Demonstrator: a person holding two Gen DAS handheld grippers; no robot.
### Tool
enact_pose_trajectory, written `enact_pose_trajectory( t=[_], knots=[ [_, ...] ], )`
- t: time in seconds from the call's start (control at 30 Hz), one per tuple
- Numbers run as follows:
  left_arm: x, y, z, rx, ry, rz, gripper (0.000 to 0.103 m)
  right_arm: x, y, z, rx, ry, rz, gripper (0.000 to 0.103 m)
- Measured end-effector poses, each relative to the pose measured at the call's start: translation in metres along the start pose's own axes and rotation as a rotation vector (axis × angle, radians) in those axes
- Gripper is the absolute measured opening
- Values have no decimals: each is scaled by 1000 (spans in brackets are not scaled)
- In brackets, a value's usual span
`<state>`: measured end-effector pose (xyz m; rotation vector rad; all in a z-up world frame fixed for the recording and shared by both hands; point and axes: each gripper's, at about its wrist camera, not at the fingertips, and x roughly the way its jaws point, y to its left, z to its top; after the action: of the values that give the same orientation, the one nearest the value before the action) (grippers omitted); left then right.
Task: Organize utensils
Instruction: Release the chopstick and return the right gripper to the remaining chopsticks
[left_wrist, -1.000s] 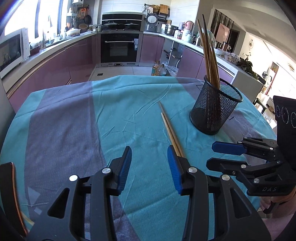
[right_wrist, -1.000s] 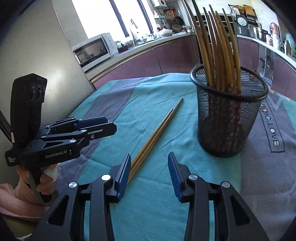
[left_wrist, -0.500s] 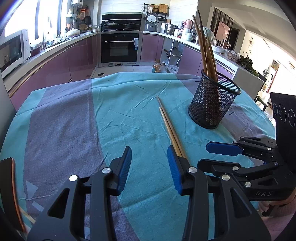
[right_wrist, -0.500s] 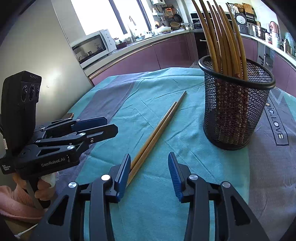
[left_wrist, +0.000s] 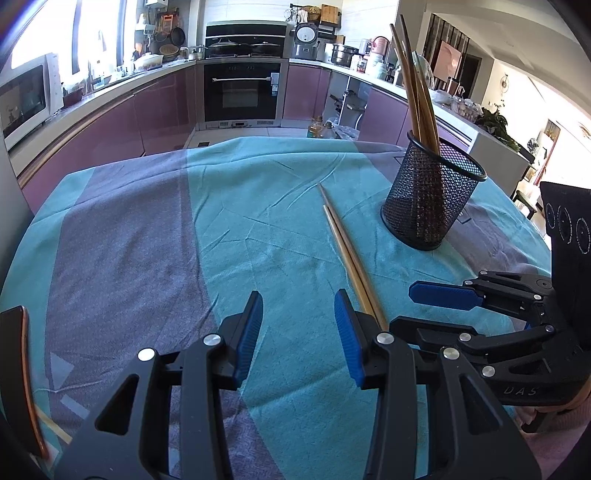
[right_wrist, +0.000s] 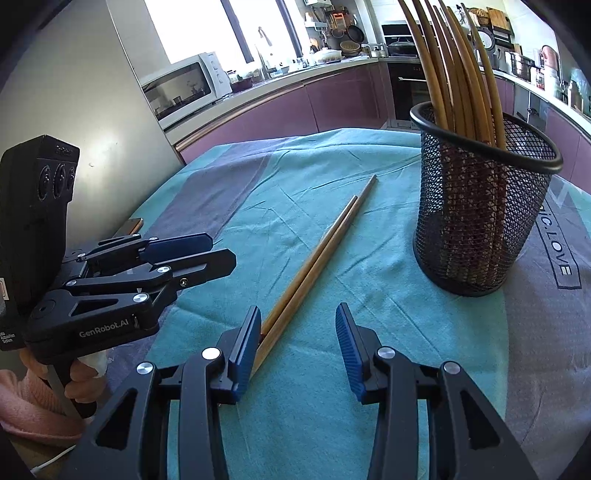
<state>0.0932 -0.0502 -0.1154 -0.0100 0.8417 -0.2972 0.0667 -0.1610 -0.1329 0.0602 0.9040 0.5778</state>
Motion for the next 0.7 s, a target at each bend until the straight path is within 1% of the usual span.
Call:
enact_pose_trajectory(
  t=[0.1,0.3,0.4,0.7],
  knots=[
    [0,0,0,-2,0,-2,40,3,4,0,-9,6,-10,40],
    [1,1,-1,-5,2,-2,41,10,12,-1,-55,12,-57,40],
    [1,2,-1,-6,2,-3,41,9,10,-2,-47,12,-63,40],
    [3,-1,-3,13,10,-18,41,0,-2,-6,-4,26,-68,34]
  ],
)
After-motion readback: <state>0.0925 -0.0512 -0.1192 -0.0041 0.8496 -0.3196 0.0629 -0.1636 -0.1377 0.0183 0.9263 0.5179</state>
